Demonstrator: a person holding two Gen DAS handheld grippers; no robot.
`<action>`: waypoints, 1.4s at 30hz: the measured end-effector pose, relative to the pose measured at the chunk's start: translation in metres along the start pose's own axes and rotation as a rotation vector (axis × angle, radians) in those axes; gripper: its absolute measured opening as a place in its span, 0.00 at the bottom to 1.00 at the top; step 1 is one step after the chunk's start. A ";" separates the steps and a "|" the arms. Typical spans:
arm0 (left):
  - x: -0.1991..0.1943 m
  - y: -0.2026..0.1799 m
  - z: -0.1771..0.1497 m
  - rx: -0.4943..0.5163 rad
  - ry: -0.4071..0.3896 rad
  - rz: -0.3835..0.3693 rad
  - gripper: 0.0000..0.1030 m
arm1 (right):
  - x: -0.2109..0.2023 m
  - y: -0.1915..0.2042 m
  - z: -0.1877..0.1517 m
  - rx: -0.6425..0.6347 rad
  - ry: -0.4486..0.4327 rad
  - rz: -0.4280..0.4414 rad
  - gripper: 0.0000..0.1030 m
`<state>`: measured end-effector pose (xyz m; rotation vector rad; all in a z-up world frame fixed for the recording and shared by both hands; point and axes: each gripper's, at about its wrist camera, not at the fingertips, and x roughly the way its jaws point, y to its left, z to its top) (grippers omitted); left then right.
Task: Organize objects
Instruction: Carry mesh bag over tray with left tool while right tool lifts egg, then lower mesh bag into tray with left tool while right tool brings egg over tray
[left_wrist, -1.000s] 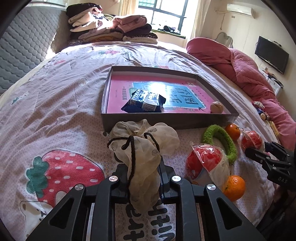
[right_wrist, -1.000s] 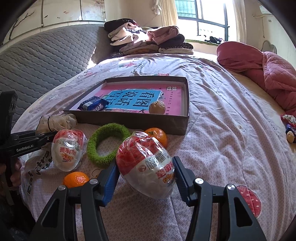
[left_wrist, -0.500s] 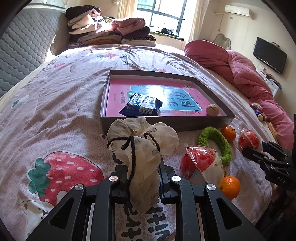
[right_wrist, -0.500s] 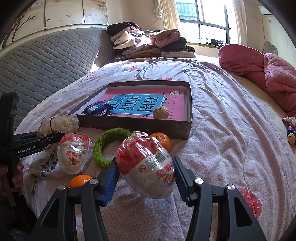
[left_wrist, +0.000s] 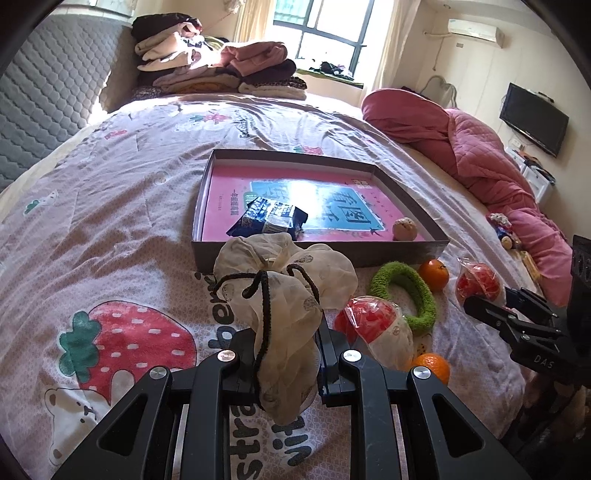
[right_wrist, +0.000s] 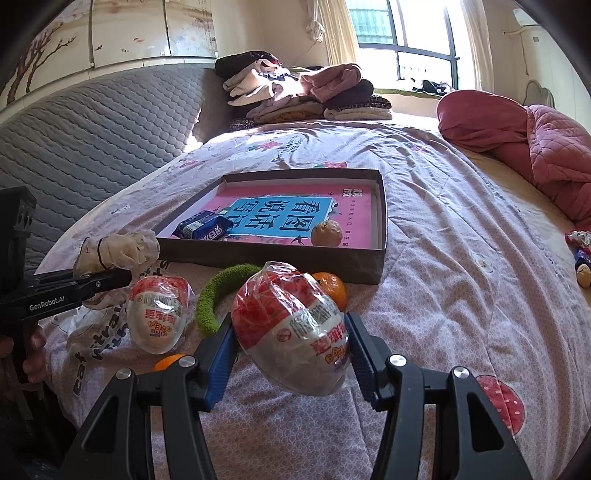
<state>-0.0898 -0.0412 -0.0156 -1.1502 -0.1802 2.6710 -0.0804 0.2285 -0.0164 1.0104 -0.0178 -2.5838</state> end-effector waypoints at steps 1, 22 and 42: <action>-0.001 -0.001 0.000 0.002 -0.001 0.000 0.21 | -0.001 0.000 0.001 0.001 -0.002 0.002 0.55; -0.018 -0.030 0.029 0.045 -0.060 -0.016 0.22 | -0.020 0.018 0.015 -0.025 -0.098 0.006 0.55; -0.019 -0.030 0.067 0.084 -0.100 -0.014 0.22 | -0.024 0.021 0.055 -0.057 -0.171 -0.005 0.55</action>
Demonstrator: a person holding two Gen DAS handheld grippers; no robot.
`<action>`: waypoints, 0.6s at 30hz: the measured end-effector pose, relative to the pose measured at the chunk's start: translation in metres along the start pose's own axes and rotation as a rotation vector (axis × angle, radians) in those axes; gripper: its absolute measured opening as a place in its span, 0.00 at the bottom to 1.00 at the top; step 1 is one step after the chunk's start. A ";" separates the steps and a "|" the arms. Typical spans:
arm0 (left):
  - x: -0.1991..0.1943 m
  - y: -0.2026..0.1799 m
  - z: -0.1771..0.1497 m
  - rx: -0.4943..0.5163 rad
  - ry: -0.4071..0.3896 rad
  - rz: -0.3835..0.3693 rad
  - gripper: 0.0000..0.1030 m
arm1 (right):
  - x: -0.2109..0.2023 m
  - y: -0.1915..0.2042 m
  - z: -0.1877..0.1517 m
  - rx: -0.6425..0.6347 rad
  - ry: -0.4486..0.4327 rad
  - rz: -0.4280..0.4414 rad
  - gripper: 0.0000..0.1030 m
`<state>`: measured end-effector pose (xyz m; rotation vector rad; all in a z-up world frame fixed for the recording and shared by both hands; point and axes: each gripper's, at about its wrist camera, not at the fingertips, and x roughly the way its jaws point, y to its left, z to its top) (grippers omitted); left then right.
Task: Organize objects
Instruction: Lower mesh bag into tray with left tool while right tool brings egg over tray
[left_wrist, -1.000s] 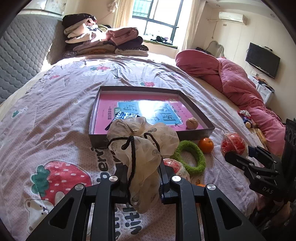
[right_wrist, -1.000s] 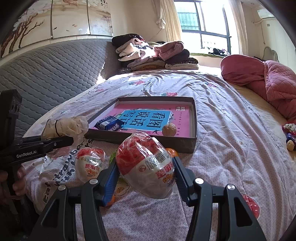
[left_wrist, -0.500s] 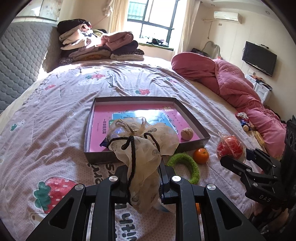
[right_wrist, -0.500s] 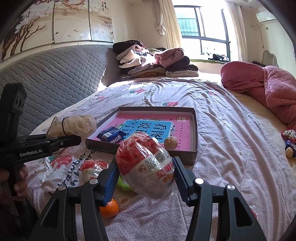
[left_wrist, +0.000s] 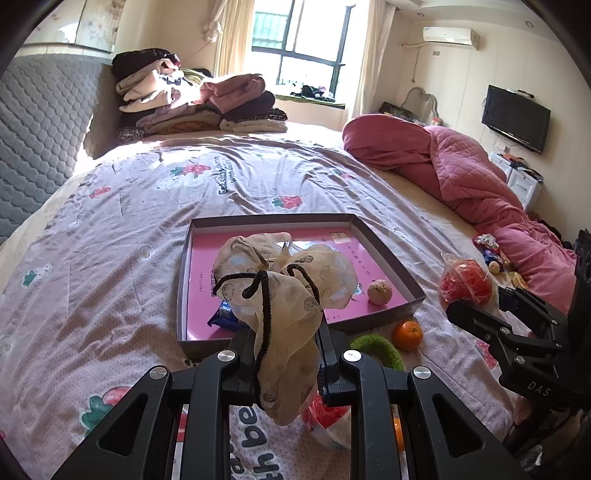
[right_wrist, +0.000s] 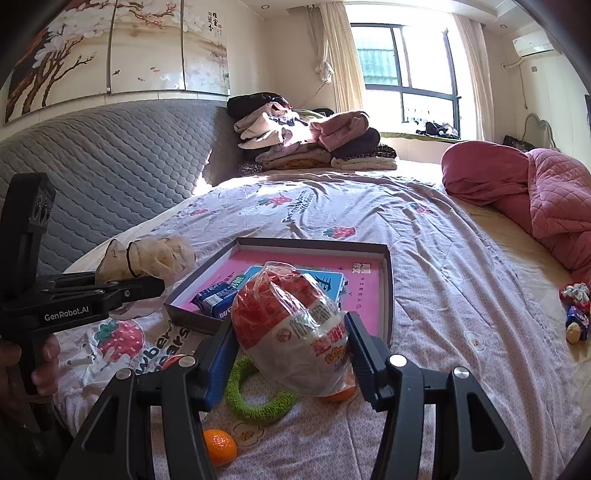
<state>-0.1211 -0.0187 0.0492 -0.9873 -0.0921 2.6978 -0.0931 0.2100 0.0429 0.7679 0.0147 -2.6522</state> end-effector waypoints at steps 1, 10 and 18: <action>0.001 0.001 0.002 0.002 -0.002 0.003 0.22 | 0.001 0.001 0.001 -0.005 0.000 0.002 0.55; 0.016 0.010 0.010 0.004 0.003 0.016 0.22 | 0.020 0.002 0.011 -0.025 0.010 0.000 0.55; 0.023 0.020 0.026 -0.002 -0.007 0.034 0.22 | 0.035 -0.006 0.020 -0.027 0.015 -0.016 0.55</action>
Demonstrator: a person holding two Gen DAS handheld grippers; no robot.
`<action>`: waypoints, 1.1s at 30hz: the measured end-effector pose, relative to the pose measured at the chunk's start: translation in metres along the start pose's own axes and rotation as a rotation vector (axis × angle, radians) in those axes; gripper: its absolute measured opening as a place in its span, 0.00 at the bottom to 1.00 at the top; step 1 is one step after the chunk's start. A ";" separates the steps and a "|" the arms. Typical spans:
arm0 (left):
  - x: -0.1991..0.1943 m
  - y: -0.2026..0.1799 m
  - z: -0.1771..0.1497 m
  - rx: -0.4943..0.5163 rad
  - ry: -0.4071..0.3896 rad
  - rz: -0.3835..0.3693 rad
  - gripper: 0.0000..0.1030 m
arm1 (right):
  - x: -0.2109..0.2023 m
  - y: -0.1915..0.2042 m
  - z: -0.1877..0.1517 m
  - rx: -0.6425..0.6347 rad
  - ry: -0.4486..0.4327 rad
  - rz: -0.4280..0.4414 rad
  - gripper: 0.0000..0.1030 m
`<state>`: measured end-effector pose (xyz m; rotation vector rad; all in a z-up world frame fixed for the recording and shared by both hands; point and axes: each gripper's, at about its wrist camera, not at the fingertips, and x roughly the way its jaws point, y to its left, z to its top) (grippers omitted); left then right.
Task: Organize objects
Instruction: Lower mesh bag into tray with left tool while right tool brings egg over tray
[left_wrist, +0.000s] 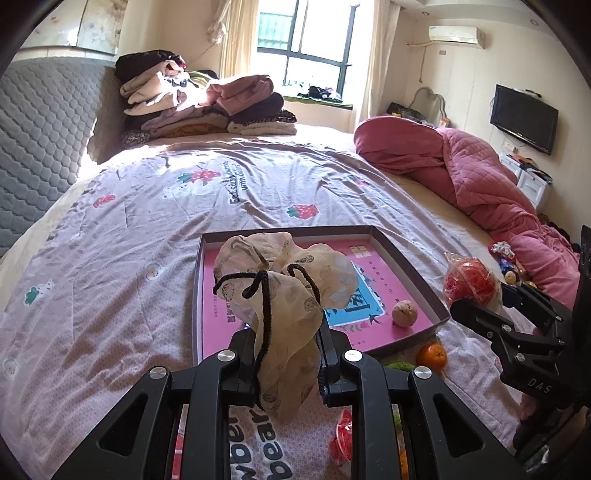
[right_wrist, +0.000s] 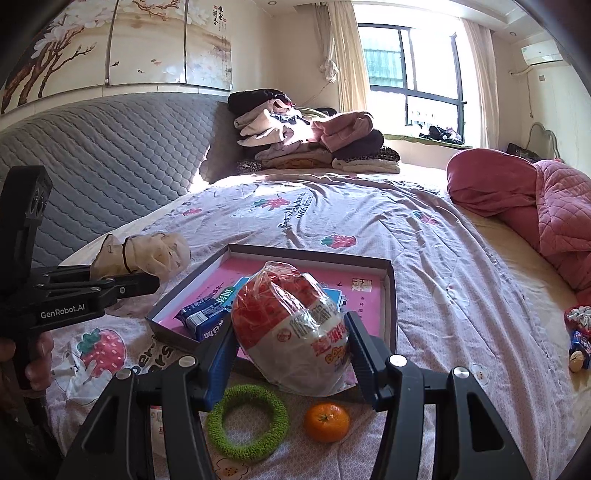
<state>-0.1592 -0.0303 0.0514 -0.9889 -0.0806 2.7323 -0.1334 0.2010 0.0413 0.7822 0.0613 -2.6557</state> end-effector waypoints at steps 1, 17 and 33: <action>0.001 0.002 0.002 0.000 -0.002 0.004 0.22 | 0.002 -0.001 0.001 0.000 0.000 -0.002 0.55; 0.035 0.029 0.019 -0.037 0.010 0.041 0.23 | 0.036 -0.001 0.014 -0.035 0.013 -0.016 0.55; 0.066 0.032 0.013 -0.030 0.060 0.056 0.23 | 0.069 0.000 0.015 -0.042 0.049 -0.014 0.55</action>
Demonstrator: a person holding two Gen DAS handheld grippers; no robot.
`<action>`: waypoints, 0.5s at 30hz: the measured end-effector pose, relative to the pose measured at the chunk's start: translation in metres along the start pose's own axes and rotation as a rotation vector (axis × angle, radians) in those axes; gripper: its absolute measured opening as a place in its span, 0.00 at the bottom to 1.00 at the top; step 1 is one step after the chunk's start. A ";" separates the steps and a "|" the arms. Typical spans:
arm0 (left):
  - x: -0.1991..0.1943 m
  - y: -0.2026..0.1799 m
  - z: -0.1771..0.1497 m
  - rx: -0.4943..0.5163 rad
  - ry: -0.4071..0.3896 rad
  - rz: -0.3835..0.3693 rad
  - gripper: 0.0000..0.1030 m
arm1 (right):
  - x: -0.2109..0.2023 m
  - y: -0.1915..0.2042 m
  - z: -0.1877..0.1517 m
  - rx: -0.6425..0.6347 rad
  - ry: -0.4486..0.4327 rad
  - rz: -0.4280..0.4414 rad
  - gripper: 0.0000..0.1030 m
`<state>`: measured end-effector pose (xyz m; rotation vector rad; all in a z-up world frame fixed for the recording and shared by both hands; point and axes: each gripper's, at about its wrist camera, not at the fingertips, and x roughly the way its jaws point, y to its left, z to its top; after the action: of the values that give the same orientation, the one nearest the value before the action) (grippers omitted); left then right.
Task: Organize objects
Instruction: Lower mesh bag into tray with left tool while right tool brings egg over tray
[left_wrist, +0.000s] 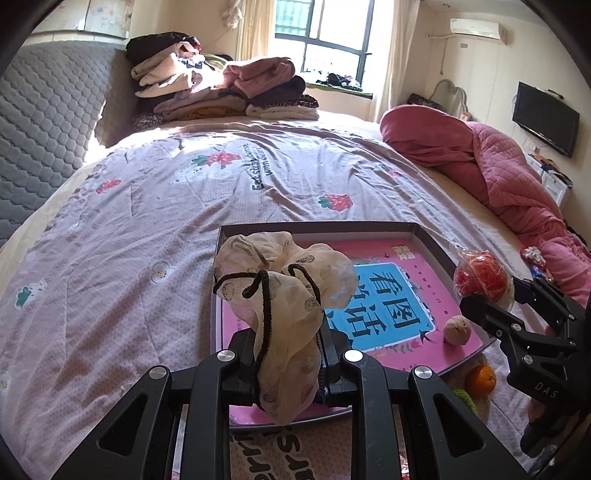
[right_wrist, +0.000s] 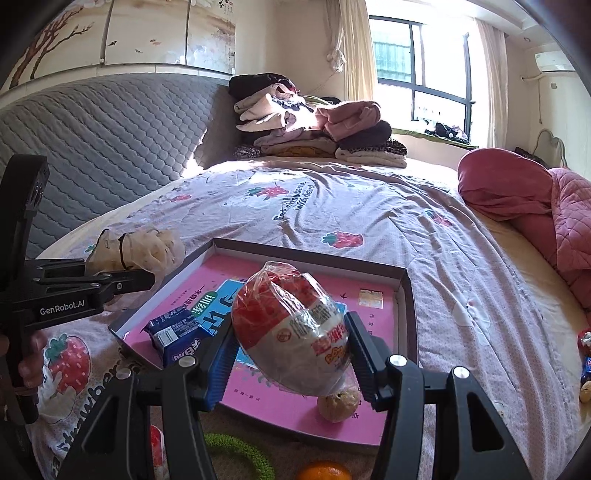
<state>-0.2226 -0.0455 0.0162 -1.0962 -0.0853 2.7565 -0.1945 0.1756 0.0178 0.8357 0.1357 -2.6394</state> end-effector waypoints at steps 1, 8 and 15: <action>0.002 0.000 0.000 0.002 0.005 0.003 0.23 | 0.002 0.000 0.000 0.001 0.003 0.000 0.55; 0.016 0.004 -0.005 0.003 0.033 0.017 0.23 | 0.013 -0.001 -0.002 0.003 0.028 -0.010 0.55; 0.029 0.004 -0.011 0.012 0.059 0.035 0.23 | 0.026 -0.002 -0.008 0.004 0.076 -0.024 0.55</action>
<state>-0.2363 -0.0446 -0.0115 -1.1858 -0.0426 2.7495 -0.2104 0.1706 -0.0037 0.9416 0.1609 -2.6317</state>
